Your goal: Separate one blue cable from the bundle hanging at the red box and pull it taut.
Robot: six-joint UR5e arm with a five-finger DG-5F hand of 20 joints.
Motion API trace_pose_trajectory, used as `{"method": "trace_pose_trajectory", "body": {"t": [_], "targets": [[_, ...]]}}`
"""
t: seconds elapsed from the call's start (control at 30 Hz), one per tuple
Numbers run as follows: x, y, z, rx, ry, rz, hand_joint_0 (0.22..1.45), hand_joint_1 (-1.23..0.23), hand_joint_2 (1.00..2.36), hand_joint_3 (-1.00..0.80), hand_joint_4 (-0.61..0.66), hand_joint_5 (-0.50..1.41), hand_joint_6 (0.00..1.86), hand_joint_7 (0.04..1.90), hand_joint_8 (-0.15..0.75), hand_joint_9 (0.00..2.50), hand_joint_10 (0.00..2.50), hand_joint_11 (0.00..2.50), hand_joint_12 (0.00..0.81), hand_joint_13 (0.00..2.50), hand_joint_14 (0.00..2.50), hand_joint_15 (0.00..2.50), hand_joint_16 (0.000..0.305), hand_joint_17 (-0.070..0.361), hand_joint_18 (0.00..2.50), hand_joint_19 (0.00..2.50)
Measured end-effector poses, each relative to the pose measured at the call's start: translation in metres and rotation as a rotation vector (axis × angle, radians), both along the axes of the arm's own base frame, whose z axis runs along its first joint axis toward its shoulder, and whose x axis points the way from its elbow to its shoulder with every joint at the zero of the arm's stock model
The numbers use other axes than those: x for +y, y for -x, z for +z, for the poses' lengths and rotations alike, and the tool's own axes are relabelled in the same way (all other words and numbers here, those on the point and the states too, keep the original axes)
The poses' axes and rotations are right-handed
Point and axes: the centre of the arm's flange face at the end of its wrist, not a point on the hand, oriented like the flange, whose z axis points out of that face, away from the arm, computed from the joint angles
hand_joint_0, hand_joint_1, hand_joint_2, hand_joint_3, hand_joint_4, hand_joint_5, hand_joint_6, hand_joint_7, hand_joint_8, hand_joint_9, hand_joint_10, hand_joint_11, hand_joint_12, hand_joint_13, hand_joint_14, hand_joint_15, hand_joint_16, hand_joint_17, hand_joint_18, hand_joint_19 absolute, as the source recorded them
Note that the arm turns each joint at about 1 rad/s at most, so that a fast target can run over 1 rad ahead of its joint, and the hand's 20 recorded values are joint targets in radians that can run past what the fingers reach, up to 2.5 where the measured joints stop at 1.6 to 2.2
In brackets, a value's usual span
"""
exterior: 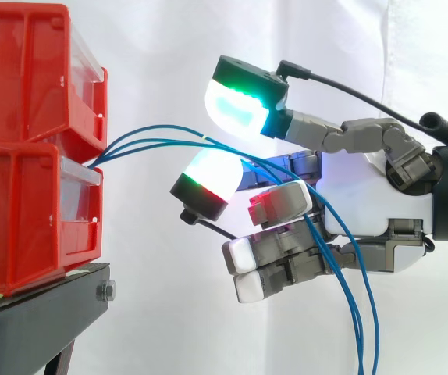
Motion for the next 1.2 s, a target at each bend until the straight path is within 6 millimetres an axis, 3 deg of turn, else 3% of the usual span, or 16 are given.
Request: {"method": "trace_pose_trajectory", "body": {"t": [0.17, 0.33, 0.43, 0.77, 0.9, 1.03, 1.2], "targets": [[0.0, 0.0002, -0.0001, 0.002, 0.0, 0.0, 0.62, -0.82, 1.0, -0.5, 0.11, -0.2, 0.93, 0.97, 0.336, 1.26, 0.02, 1.21, 0.347, 1.07, 0.02, 0.66, 0.042, 0.095, 0.86, 0.54], [-0.0008, 0.0004, -0.0003, 0.003, -0.001, -0.001, 0.74, -0.88, 1.01, -0.38, 0.08, -0.21, 0.95, 0.95, 0.32, 1.13, 0.01, 1.17, 0.339, 1.01, 0.02, 0.64, 0.041, 0.092, 0.85, 0.5], [-0.0006, 0.0003, -0.0003, 0.003, -0.002, -0.001, 0.77, -0.9, 1.0, -0.5, 0.09, -0.21, 0.95, 0.89, 0.308, 1.1, 0.01, 1.13, 0.336, 0.96, 0.02, 0.63, 0.04, 0.089, 0.82, 0.47], [-0.0016, 0.0019, -0.0017, 0.014, -0.013, -0.001, 0.63, -1.01, 1.0, -0.5, 0.06, -0.17, 0.93, 0.97, 0.312, 1.21, 0.01, 1.18, 0.328, 0.9, 0.02, 0.61, 0.038, 0.086, 0.76, 0.47], [-0.0036, 0.0026, -0.0025, 0.019, -0.019, -0.002, 0.47, -0.85, 1.0, -0.5, 0.08, -0.15, 0.91, 0.9, 0.348, 1.28, 0.01, 1.16, 0.363, 0.92, 0.02, 0.6, 0.046, 0.103, 0.77, 0.49], [-0.0056, 0.003, -0.0029, 0.021, -0.022, -0.004, 0.55, -0.58, 1.0, -0.5, 0.08, -0.13, 0.86, 0.94, 0.333, 1.37, 0.02, 1.13, 0.349, 0.96, 0.02, 0.62, 0.042, 0.095, 0.77, 0.53], [-0.0075, 0.0035, -0.0032, 0.024, -0.026, -0.007, 0.62, -0.64, 1.0, -0.49, 0.04, -0.14, 0.87, 0.97, 0.325, 1.33, 0.01, 1.15, 0.345, 0.96, 0.02, 0.62, 0.04, 0.091, 0.77, 0.52]]}}
